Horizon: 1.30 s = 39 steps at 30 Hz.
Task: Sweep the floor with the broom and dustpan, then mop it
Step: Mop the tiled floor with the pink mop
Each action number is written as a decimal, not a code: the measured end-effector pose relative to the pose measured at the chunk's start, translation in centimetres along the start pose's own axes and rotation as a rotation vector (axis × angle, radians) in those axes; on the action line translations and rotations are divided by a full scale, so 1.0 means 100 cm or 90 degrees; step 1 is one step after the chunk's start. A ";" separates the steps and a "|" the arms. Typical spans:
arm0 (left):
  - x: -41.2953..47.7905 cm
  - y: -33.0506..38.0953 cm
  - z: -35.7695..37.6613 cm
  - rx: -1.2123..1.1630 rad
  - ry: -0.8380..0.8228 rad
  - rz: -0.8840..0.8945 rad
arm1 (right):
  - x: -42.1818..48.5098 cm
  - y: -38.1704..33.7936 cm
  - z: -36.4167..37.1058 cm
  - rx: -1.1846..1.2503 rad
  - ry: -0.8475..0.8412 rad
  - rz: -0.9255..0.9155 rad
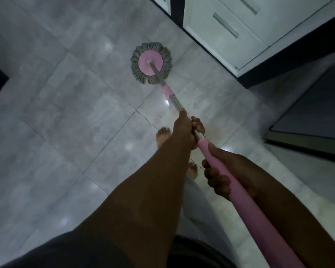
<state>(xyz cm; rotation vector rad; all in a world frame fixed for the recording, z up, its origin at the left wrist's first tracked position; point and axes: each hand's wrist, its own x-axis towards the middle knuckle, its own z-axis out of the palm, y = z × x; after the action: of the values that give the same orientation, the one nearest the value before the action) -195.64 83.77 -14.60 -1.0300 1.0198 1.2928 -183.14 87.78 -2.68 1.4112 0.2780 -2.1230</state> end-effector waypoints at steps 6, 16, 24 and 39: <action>0.021 0.102 0.012 -0.067 -0.014 0.064 | 0.039 -0.075 0.058 -0.096 -0.013 -0.030; 0.048 0.272 0.015 -0.122 -0.018 0.138 | 0.126 -0.193 0.160 -0.143 -0.076 -0.062; 0.059 0.250 0.010 -0.145 -0.032 0.179 | 0.128 -0.181 0.140 -0.196 -0.059 -0.081; -0.007 -0.096 -0.028 -0.224 0.002 0.094 | -0.020 0.042 -0.067 -0.254 0.025 0.040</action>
<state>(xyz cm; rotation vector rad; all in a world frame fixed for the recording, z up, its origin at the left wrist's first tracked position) -186.13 80.80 -14.39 -1.2369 0.9021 1.6324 -175.06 88.16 -3.12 1.2079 0.6257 -1.8611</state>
